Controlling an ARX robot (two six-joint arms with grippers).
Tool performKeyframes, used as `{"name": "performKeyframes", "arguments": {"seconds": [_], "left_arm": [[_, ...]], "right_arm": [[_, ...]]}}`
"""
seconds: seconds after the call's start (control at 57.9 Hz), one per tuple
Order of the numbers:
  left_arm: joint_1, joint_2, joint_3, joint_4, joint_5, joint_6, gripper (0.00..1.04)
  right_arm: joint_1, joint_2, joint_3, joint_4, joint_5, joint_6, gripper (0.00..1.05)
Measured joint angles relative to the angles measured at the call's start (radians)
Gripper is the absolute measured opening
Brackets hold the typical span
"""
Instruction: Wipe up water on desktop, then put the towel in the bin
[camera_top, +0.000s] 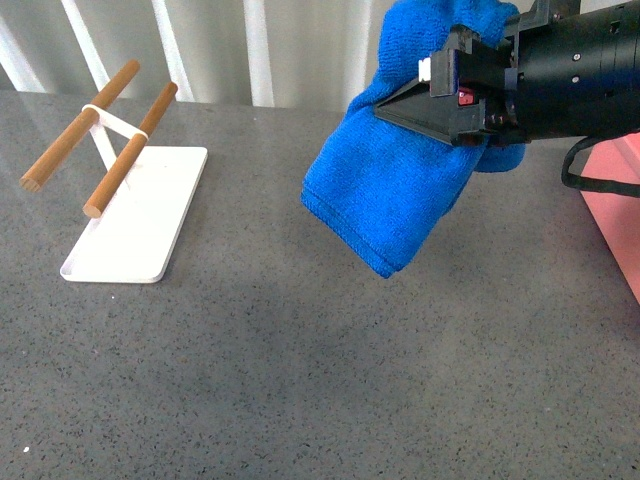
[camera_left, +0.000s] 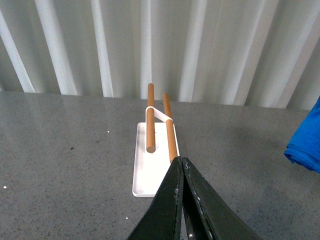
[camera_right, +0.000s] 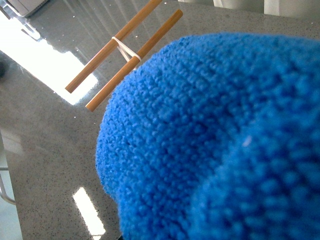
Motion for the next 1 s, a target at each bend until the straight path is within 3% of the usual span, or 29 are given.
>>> {"name": "performKeyframes", "arguments": {"seconds": [0.346,0.518,0.622,0.812,0.899,0.933,1.002], "left_arm": [[0.0,-0.04,0.0,-0.014,0.0,0.0,0.04],[0.0,-0.04,0.0,-0.014,0.0,0.0,0.34],[0.0,-0.04,0.0,-0.014,0.0,0.0,0.5],[0.0,-0.04,0.0,-0.014,0.0,0.0,0.8],[0.0,-0.04,0.0,-0.014,0.0,0.0,0.95],[0.0,-0.04,0.0,-0.014,0.0,0.0,0.99],[0.0,-0.04,0.0,-0.014,0.0,0.002,0.98]], "right_arm": [[-0.008,0.002,0.0,-0.009,0.001,-0.011,0.08],[-0.008,0.017,0.006,-0.076,0.006,-0.046,0.08],[-0.01,0.044,0.04,-0.195,0.041,-0.102,0.08],[-0.045,0.147,0.142,-0.525,0.238,-0.333,0.08],[-0.066,0.185,0.162,-0.592,0.298,-0.42,0.08],[-0.074,0.198,0.173,-0.616,0.317,-0.462,0.08],[-0.085,0.219,0.199,-0.65,0.333,-0.516,0.08]]}}
